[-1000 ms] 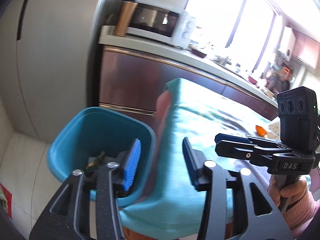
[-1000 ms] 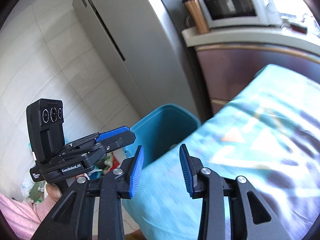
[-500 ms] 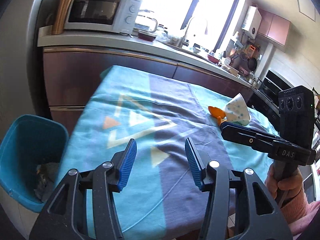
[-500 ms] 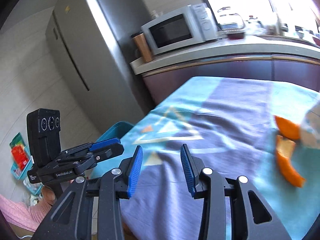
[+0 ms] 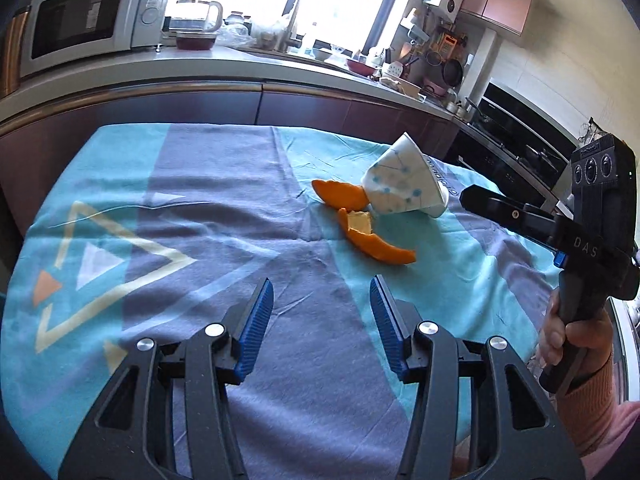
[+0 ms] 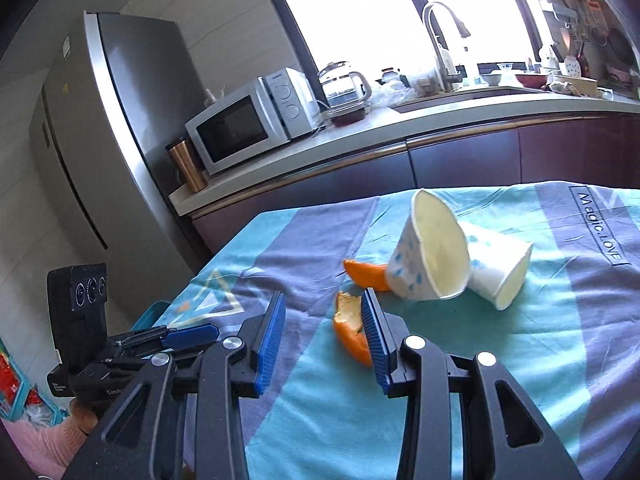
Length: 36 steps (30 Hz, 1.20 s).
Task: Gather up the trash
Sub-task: 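Move both open tools back over the orange peels and cups, then grasp an orange peel with the left tool while the right tool grasps a paper cup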
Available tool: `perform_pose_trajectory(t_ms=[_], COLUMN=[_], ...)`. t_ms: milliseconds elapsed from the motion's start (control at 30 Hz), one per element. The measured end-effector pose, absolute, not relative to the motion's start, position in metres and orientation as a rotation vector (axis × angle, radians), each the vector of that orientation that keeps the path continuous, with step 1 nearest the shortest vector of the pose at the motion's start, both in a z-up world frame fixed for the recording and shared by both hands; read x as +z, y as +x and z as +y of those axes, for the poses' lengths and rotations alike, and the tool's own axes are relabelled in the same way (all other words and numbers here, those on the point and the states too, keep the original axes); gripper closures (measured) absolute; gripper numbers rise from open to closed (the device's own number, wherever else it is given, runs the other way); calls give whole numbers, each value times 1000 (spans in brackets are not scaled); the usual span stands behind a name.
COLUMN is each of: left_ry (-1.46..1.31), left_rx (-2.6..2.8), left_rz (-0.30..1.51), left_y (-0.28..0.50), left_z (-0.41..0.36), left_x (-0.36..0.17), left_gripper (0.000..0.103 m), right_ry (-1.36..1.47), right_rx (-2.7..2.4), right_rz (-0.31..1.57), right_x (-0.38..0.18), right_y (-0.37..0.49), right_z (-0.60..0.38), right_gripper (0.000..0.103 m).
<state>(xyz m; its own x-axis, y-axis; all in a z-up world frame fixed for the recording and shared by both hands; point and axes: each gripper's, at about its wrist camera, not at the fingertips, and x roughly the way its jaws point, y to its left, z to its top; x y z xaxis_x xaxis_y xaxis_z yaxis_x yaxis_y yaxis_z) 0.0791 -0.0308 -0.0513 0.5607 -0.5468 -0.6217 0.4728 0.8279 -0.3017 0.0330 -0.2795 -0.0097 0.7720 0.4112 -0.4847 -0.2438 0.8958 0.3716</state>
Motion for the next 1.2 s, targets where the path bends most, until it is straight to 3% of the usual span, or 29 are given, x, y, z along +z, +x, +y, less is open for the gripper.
perform_pose_trajectory(t_ms=[700, 933, 1067, 1200], left_ry=[-23, -10, -3, 3], left_rx=[-611, -618, -634, -623], left_rz=[873, 904, 901, 890], left_y=[139, 151, 153, 151], left_z=[-124, -135, -139, -142], left_x=[-72, -77, -76, -75], left_gripper=[54, 58, 67, 71], right_ry=[270, 278, 294, 315], right_rx=[297, 309, 320, 328], right_rz=[633, 646, 652, 655], right_x=[-31, -34, -35, -37], right_y=[82, 87, 89, 89], right_z=[-315, -317, -320, -324], right_gripper=[67, 80, 87, 94])
